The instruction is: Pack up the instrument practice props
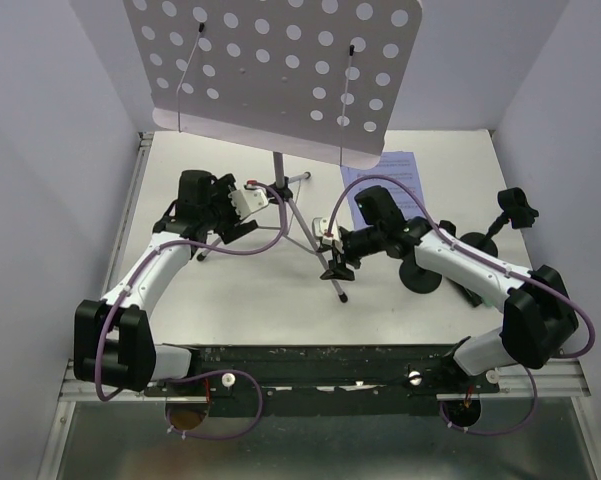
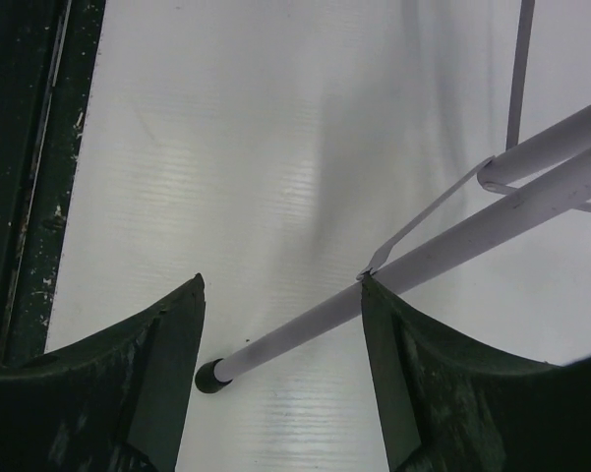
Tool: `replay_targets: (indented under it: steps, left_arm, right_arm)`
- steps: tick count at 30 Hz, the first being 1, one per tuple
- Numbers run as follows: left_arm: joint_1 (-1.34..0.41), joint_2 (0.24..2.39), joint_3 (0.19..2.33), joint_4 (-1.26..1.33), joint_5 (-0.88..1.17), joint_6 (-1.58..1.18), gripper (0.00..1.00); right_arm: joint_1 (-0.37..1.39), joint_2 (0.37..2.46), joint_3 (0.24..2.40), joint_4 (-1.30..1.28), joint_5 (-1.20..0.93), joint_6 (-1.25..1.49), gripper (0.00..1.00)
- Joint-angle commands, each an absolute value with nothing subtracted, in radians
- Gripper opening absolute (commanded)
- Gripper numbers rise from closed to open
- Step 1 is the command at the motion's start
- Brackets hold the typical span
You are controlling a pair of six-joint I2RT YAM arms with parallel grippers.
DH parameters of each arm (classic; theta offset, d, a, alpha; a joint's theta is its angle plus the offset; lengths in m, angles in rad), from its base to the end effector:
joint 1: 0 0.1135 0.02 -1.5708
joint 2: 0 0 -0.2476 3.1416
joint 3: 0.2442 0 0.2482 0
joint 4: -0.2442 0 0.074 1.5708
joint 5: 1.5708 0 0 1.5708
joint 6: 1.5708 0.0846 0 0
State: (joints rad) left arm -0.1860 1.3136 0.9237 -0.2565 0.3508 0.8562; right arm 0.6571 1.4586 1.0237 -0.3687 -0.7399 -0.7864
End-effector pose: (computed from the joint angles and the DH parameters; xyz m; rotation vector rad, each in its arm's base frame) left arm 0.3141 -0.0887 0.2245 1.2428 1.7813 -0.0076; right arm 0.2270 0.2472 0.2143 -1.7263 1.4358 0.8006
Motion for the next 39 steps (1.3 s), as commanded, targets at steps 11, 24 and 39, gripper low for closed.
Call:
replay_targets:
  steps: [11, 24, 39]
  left_arm:
    - [-0.196, 0.918, 0.833, -0.373, 0.478, 0.959, 0.95]
    - [-0.394, 0.873, 0.721, -0.094, 0.529, 1.066, 0.7]
    - [-0.506, 1.051, 0.857, -0.089, 0.227, 0.842, 0.51]
  right_arm:
    - [0.64, 1.416, 1.057, -0.364, -0.615, -0.663, 0.82]
    - [0.548, 1.442, 1.074, -0.16, -0.48, -0.462, 0.82]
    - [0.476, 1.52, 1.086, 0.066, -0.703, -0.365, 0.82]
